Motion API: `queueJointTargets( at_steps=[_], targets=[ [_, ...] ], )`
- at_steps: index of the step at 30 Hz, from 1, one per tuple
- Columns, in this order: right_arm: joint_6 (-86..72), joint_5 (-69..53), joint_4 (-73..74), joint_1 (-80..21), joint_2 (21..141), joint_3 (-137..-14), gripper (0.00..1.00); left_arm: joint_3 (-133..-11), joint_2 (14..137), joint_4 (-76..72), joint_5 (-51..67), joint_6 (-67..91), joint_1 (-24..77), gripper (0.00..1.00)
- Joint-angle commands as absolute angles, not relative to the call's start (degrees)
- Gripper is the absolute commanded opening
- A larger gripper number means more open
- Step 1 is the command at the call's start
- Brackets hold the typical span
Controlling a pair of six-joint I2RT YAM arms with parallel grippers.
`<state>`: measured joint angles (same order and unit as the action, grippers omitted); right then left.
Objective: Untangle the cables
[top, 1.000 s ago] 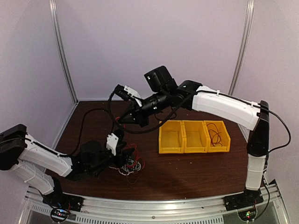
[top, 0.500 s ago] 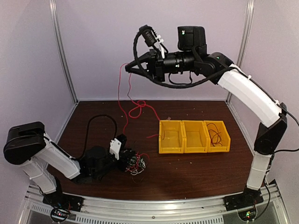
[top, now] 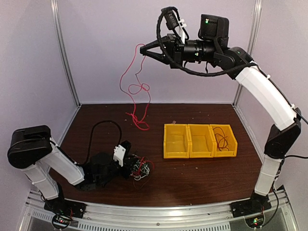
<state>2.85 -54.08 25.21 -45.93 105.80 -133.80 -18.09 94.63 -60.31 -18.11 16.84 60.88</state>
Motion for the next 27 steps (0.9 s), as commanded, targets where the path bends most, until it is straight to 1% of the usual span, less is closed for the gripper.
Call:
queueJointTargets(
  at_steps=[1, 9, 10, 13, 14, 16, 18, 19, 22, 27],
  targets=[
    [3.98, -54.22, 25.36, -45.52, 102.89, -129.28, 0.0, -17.67, 92.48, -60.61, -19.43, 17.77, 61.26, 0.21],
    [6.47, -51.02, 26.12, -44.75, 99.31, -121.44, 0.0, -17.24, 80.78, -49.11, -23.85, 16.53, 61.24, 0.22],
    [6.42, -50.84, 26.05, -44.67, 99.02, -120.91, 0.0, -17.44, 79.1, -46.7, -24.54, 16.38, 61.25, 0.26],
    [6.37, -50.22, 26.04, -44.56, 98.46, -120.23, 0.0, -20.09, 73.84, -36.79, -25.35, 16.95, 61.26, 0.54],
    [6.29, -50.11, 26.02, -44.48, 98.25, -120.23, 0.0, -21.23, 72.21, -33.03, -25.59, 17.56, 61.22, 0.62],
    [5.95, -50.06, 25.89, -44.3, 98.15, -120.51, 0.0, -23.12, 69.27, -27.21, -25.41, 17.42, 61.38, 0.7],
    [5.45, -50.06, 25.7, -43.94, 98.0, -120.92, 0.0, -23.76, 66.15, -24.38, -22.41, 15.02, 61.69, 0.73],
    [5.1, -50.02, 25.55, -43.86, 97.93, -121.0, 0.0, -23.94, 64.26, -23.44, -18.37, 13.42, 61.7, 0.74],
    [3.87, -49.68, 24.7, -43.58, 97.84, -120.83, 0.0, -25.21, 60.76, -21.55, -13.51, 10.49, 62.02, 0.73],
    [2.5, -50.06, 23.21, -43.59, 97.81, -118.93, 0.0, -25.48, 58.33, -31.28, -11.75, 10.1, 62.7, 0.7]
  ],
)
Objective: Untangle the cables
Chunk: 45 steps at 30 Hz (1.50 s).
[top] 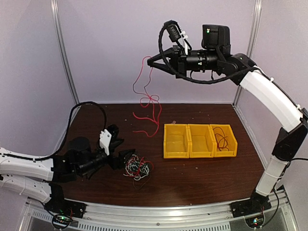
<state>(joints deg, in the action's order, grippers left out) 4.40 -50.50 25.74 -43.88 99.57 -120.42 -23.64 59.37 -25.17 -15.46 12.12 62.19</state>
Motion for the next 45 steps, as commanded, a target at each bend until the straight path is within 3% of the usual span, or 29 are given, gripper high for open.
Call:
queueJointTargets(
  at_steps=[1, 6, 11, 15, 21, 24, 27, 33, 37, 40, 42, 45],
  targets=[
    [2.42, -50.03, 22.94, -43.55, 97.68, -118.3, 0.0, -26.13, 58.74, -32.84, -11.7, 10.45, 62.75, 0.7],
    [2.92, -48.94, 21.9, -43.56, 96.67, -114.08, 0.0, -33.09, 61.93, -33.67, -12.11, 12.93, 62.83, 0.67],
    [5.99, -46.35, 23.9, -43.52, 95.27, -110.75, 0.0, -36.61, 56.82, -28.07, -19.8, 12.73, 63.0, 0.65],
    [6.8, -45.49, 23.95, -43.54, 94.32, -106.39, 0.0, -40.11, 54.61, -23.49, -16.12, 7.15, 63.01, 0.69],
    [6.76, -46.74, 24.02, -44.06, 95.27, -103.74, 0.0, -49.35, 60.31, -19.5, -14.16, 1.15, 63.01, 0.74],
    [6.68, -47.24, 24.17, -44.23, 95.6, -103.71, 0.0, -56.23, 65.24, -15.01, -16.26, -0.22, 63.01, 0.72],
    [6.58, -47.22, 23.95, -44.42, 95.3, -103.62, 0.0, -60.78, 69.68, -10.29, -17.23, -0.86, 63.01, 0.65],
    [6.98, -46.99, 23.84, -44.8, 94.54, -102.81, 0.0, -62.1, 71.02, -8.34, -17.18, -0.18, 62.88, 0.42],
    [7.42, -46.76, 23.71, -44.83, 94.31, -102.03, 0.0, -61.8, 70.37, -9.34, -17.54, -0.18, 62.93, 0.22],
    [7.76, -46.91, 23.58, -44.81, 94.22, -101.37, 0.0, -61.79, 69.76, -9.84, -18.72, -0.18, 62.93, 0.0],
    [8.17, -47.28, 23.24, -44.82, 94.09, -100.29, 0.0, -62.27, 69.26, -9.88, -19.55, 1.08, 62.86, 0.0],
    [9.02, -48.81, 20.05, -43.86, 93.21, -94.62, 0.28, -65.03, 68.57, -8.78, -19.11, 1.98, 62.8, 0.0]
  ],
)
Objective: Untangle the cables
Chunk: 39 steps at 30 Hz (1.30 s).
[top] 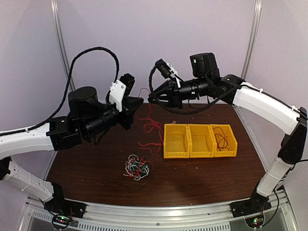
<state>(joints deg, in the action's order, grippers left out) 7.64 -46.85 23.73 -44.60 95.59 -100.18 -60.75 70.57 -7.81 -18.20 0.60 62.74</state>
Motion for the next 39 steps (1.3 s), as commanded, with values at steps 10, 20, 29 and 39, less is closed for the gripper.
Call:
queueJointTargets(
  at_steps=[10, 20, 29, 39],
  targets=[
    [4.93, -58.33, 1.14, -41.72, 93.09, -72.45, 0.68, -72.42, 68.13, -3.34, -17.21, 3.48, 62.84, 0.0],
    [3.16, -61.14, -3.4, -43.54, 95.95, -73.82, 0.68, -73.35, 67.15, -3.16, -15.66, 4.71, 62.82, 0.0],
    [-2.5, -60.11, -8.9, -44.66, 99.42, -76.38, 0.5, -74.7, 67.45, -3.25, -13.76, 5.55, 62.84, 0.0],
    [-0.77, -59.16, -4.04, -44.17, 97.18, -72.64, 0.0, -74.55, 65.11, -1.8, -18.05, 3.88, 62.84, 0.0]
  ],
)
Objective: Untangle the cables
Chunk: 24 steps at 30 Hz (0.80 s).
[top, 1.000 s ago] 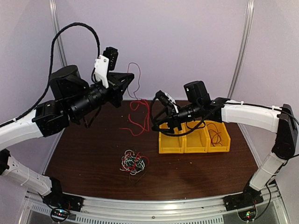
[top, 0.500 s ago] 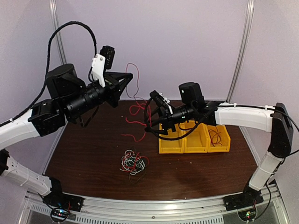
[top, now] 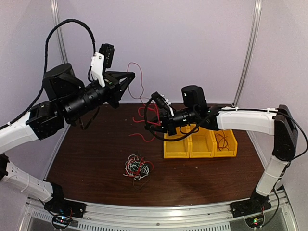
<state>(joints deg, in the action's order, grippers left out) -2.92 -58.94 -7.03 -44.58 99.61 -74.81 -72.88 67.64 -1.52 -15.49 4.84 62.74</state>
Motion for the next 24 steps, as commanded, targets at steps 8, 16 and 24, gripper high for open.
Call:
queueJointTargets(
  at_steps=[8, 16, 24],
  targets=[
    [3.49, -60.95, 2.49, -38.49, 94.02, -63.87, 0.0, -75.98, 57.88, 0.57, -30.61, -1.87, 62.8, 0.0],
    [7.73, -59.21, 7.79, -33.95, 91.97, -58.99, 0.0, -80.24, 55.44, 4.34, -38.85, -6.89, 62.84, 0.0],
    [11.74, -60.59, 15.12, -28.04, 86.71, -60.55, 0.0, -79.6, 57.32, 7.14, -33.29, -4.62, 62.84, 0.0]
  ],
)
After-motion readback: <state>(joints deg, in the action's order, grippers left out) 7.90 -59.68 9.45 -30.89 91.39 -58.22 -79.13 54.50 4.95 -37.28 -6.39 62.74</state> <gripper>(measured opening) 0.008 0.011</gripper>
